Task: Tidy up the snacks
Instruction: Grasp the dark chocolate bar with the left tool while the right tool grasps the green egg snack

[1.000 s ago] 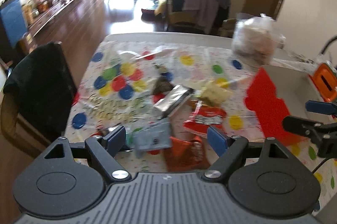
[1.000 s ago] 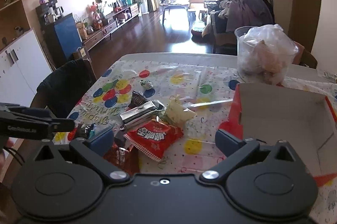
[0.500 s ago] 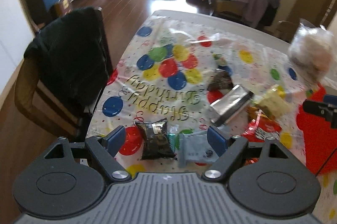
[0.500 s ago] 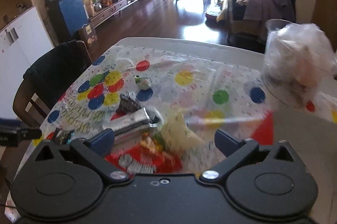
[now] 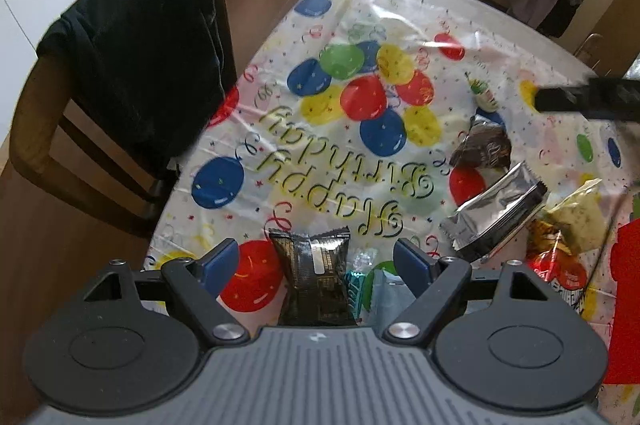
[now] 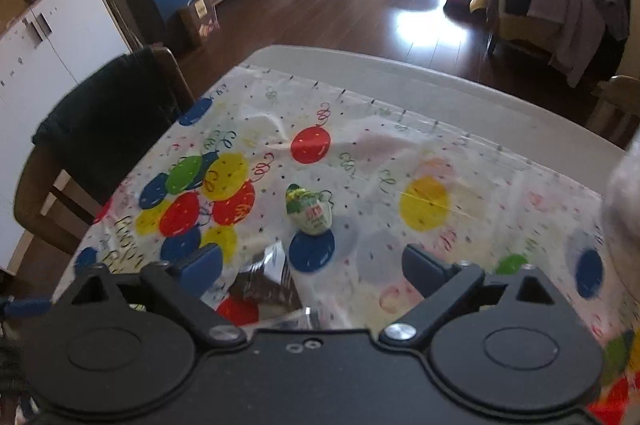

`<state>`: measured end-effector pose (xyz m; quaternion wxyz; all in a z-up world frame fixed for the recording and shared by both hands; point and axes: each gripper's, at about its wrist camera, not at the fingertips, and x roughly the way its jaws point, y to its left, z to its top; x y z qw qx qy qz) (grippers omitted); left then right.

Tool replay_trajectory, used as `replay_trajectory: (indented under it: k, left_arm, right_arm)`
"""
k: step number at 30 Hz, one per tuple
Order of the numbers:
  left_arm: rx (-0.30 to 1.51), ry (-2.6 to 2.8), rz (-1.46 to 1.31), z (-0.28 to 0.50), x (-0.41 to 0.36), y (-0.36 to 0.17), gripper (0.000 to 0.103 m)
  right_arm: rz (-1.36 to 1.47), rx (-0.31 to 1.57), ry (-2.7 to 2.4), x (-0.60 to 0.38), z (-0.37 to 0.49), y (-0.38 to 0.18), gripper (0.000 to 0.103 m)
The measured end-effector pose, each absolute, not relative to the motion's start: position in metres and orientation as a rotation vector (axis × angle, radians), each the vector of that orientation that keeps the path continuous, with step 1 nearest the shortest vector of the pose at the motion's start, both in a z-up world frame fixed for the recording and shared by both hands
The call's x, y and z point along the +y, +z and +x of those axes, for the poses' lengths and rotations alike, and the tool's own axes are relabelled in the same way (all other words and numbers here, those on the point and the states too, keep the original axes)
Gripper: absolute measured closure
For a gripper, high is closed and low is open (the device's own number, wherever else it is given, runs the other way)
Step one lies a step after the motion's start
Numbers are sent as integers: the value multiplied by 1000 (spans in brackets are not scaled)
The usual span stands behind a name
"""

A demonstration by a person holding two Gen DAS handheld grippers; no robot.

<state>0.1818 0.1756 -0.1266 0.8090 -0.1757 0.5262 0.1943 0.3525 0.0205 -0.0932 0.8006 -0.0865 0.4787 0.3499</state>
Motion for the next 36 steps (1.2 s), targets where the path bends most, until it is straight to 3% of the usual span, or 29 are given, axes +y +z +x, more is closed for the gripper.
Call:
replay_trajectory:
  k: [10, 15, 17, 20, 25, 31, 36]
  left_arm:
    - [1155, 436, -439, 183, 184, -149, 21]
    - [1158, 444, -461, 184, 191, -154, 30]
    - [1166, 439, -461, 185, 191, -156, 40]
    - [1170, 438, -453, 185, 191, -158, 42]
    - [1168, 417, -466, 183, 190, -161, 57]
    - [1145, 413, -482, 177, 192, -158, 67]
    - [1128, 411, -497, 170, 193, -154, 69]
  right_arm:
    - [-204, 1099, 765, 62, 385, -136, 29]
    - [-215, 1101, 764, 72, 389, -146, 38]
    - [-228, 1097, 767, 75, 388, -148, 45]
    - [-241, 1091, 768, 78, 386, -150, 56]
    - [-274, 1059, 757, 79, 382, -151, 68]
    - [-270, 1043, 755, 73, 378, -151, 70]
    - [-242, 1043, 747, 60, 374, -142, 70]
